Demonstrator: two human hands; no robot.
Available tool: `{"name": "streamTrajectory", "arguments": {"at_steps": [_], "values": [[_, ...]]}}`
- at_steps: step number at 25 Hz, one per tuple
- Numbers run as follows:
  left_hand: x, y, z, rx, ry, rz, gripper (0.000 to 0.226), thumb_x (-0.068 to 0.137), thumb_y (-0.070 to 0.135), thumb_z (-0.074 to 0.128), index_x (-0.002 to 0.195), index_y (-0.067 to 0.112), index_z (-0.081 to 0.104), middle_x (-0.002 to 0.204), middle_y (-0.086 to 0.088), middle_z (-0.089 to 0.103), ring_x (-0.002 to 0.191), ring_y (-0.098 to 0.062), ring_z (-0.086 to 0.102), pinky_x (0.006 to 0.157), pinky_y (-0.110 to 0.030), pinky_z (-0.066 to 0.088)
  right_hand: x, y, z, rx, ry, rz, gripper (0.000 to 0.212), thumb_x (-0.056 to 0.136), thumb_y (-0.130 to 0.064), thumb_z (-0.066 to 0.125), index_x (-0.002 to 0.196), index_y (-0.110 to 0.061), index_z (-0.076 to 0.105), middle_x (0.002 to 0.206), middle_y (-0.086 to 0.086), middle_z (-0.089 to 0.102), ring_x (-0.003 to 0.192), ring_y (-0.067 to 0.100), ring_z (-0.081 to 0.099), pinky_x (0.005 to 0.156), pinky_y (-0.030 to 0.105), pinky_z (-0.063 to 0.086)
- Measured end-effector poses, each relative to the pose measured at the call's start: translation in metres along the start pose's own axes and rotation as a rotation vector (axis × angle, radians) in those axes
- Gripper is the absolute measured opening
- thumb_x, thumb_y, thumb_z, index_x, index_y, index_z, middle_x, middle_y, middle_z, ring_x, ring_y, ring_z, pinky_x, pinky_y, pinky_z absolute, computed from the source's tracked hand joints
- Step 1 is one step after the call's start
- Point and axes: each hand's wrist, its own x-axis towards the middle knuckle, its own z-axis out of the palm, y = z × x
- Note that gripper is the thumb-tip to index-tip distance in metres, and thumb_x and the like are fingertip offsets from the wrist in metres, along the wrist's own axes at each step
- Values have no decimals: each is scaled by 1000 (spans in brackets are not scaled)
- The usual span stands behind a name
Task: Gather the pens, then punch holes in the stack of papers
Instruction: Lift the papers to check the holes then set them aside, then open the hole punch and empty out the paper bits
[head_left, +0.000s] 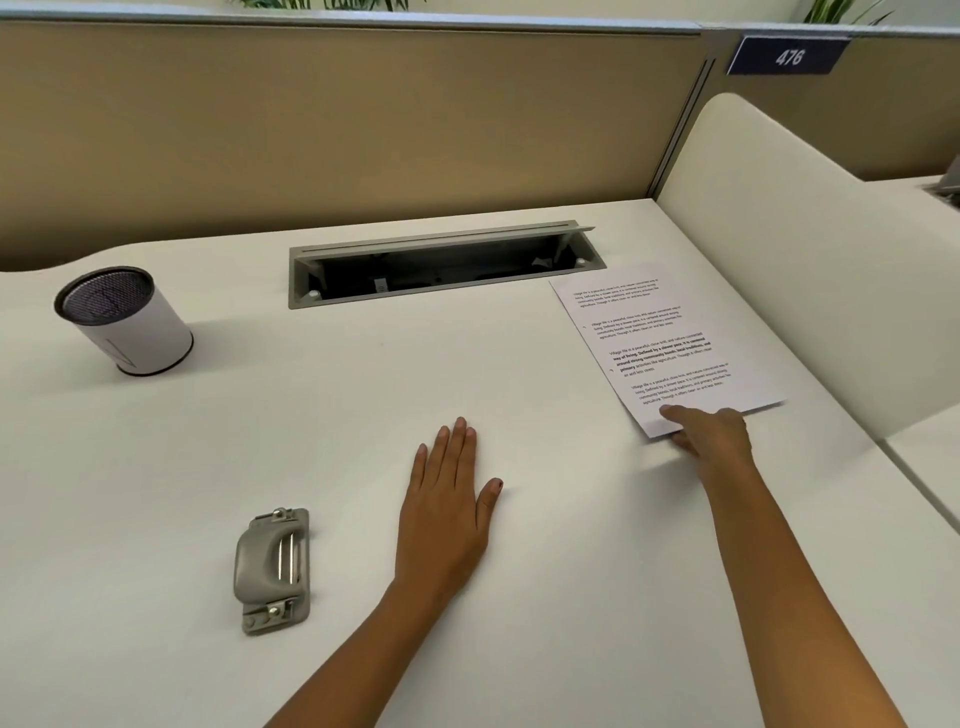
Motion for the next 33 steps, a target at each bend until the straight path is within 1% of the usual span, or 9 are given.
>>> {"name": "streamTrajectory", "arguments": {"at_steps": [6,9,12,14,18,21,24,30,33], "values": [[0,3,-5,52,-61,-6,65,98,49,21,152,17,3,160,6,-4,147,-11,-8,121,-33,-6,-58,11,15,-249,61,-123,66,84,-20,69,134,6,35,139,24,38,124,38,42,93,38,41],[-1,2,-17,-35,-150,0,62,100,46,21,152,21,-2,161,8,-7,146,-6,-12,119,-27,-11,-100,31,36,-310,78,-455,59,84,-11,68,134,1,39,133,22,40,119,36,39,89,33,37],[-16,2,-42,-320,-117,-86,56,100,44,24,151,25,13,158,15,8,138,14,-10,112,-11,-13,-138,53,59,-339,-14,-757,54,87,-14,65,135,-6,42,133,13,41,121,26,37,100,32,38],[-32,-2,-61,-390,-25,-107,47,101,36,30,147,27,28,154,17,23,138,15,3,114,-11,-7,-162,65,75,-367,-135,-862,54,92,-21,58,142,-14,38,145,5,35,134,17,28,109,26,28],[-61,-28,-99,-249,196,-196,39,92,4,53,129,17,56,134,0,57,125,-18,50,110,-20,23,-194,87,105,-531,-356,-1046,58,99,-38,40,152,-24,19,161,-9,9,149,7,0,120,24,4],[-81,-52,-122,-21,257,-391,36,85,4,61,120,13,62,120,-10,60,99,-32,57,88,-39,41,-204,95,123,-676,-431,-1141,61,100,-45,31,153,-22,13,162,-8,2,149,7,-7,121,26,-3],[-90,-71,-136,-63,187,-624,40,85,17,65,124,11,57,119,-15,56,104,-36,53,86,-46,42,-205,98,133,-795,-423,-1200,64,100,-46,29,153,-16,12,162,-3,5,150,12,-3,121,28,-4],[-94,-81,-138,-502,193,-858,22,89,25,63,106,11,65,88,0,69,76,-12,58,61,-19,39,-205,103,135,-864,-378,-1229,65,99,-49,22,153,-13,14,162,0,9,150,13,3,121,28,1],[-93,-87,-138,-621,178,-913,18,87,24,65,101,12,68,72,10,65,70,-11,63,55,-16,38,-206,102,135,-861,-375,-1224,64,100,-47,26,153,-13,17,162,1,11,150,12,5,122,29,3]]}}
